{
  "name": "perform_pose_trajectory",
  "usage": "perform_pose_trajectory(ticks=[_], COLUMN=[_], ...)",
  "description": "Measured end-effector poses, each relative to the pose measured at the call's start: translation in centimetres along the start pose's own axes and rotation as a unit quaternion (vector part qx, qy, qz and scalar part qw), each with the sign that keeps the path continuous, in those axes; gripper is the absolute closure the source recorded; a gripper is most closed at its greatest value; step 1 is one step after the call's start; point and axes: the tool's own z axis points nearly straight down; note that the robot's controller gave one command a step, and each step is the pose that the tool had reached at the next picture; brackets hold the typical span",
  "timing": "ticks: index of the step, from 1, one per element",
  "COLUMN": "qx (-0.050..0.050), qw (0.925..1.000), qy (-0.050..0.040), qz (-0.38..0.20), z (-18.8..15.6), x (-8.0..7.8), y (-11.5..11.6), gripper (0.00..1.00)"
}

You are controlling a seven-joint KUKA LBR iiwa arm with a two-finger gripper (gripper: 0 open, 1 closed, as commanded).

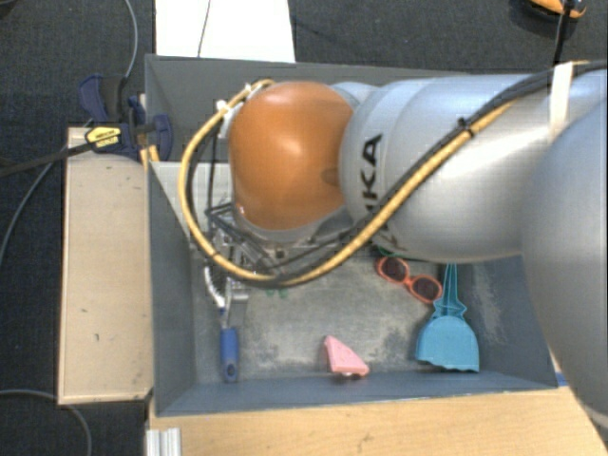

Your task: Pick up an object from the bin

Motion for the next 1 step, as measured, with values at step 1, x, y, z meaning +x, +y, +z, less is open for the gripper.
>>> perform_pose_trajectory(ticks=[1], qx=[-0.001], qw=[1.0], qy=[-0.004], qz=[0.003], z=[-0.47], x=[-0.21], y=[-0.15], gripper=[0.0])
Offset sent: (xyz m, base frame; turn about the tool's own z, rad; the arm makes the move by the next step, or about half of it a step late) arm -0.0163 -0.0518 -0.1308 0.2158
